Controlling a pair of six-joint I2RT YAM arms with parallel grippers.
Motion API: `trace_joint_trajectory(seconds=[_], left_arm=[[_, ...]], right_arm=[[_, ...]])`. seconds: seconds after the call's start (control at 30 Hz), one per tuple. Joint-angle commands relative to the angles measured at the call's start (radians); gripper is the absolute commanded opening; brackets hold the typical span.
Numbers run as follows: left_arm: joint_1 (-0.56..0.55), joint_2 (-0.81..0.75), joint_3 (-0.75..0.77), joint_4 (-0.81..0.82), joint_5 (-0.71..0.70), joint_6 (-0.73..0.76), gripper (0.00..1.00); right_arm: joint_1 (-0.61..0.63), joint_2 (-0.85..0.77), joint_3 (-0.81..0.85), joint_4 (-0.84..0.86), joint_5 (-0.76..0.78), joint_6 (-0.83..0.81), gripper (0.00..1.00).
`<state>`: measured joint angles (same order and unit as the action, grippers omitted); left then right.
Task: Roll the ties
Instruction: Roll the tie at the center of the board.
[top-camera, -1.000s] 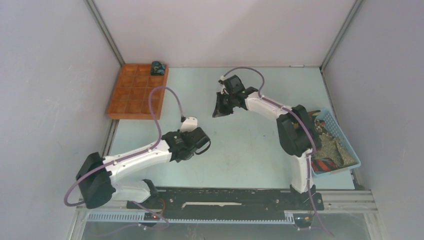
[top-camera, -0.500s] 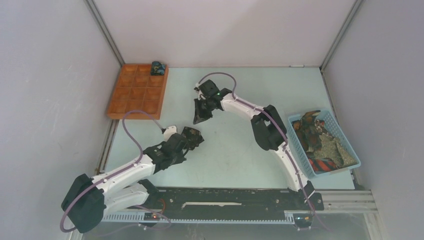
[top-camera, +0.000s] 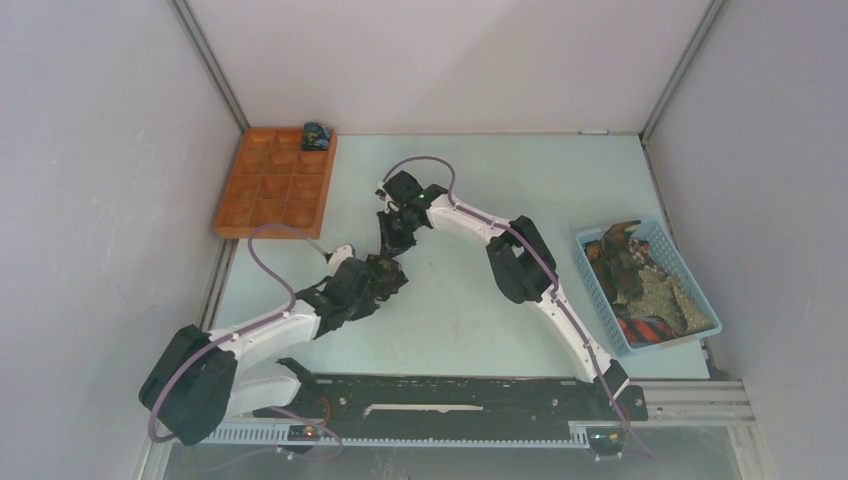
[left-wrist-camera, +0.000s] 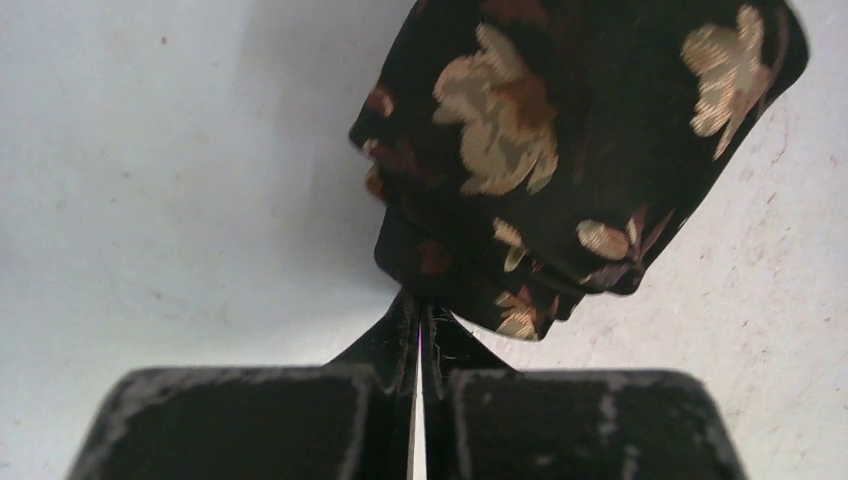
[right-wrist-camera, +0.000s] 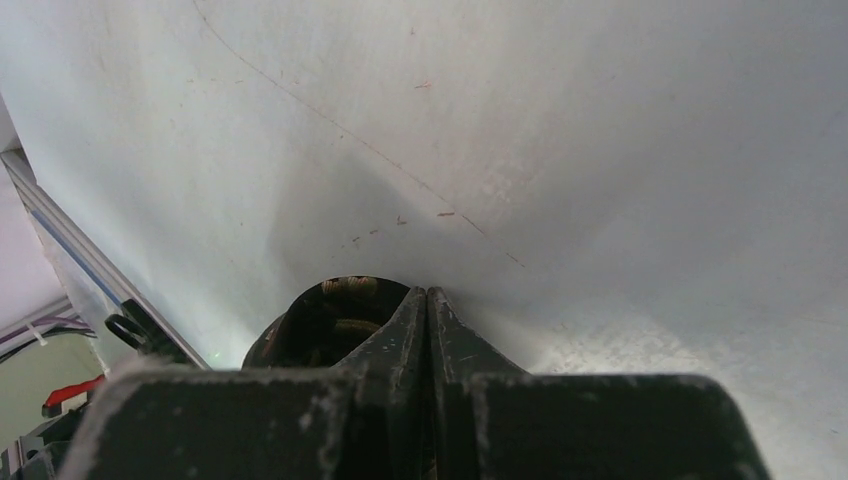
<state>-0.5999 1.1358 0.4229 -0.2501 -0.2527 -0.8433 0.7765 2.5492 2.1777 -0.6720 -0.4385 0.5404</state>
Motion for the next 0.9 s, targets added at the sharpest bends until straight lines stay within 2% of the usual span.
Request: trace_joint_trajectory(seconds=[0.0,0.63,0.87], left_arm=[[0.018,0.054,0.018,0.064,0.014,-0.015,0.00],[0.050,0.141,0.083,0.120,-0.009,-0.013,0.00],[0.054,0.164,0.107,0.138,-0.008,-0.037,0.00]], right_arm=[[0.022,-0.020,-0.027,0.000,0.002,-0.021,0.06],[0.040,-0.054,-0.114,0.041,0.007,0.008,0.06],[0.042,-0.079,-0.182,0.087,0.018,0.075,0.06]])
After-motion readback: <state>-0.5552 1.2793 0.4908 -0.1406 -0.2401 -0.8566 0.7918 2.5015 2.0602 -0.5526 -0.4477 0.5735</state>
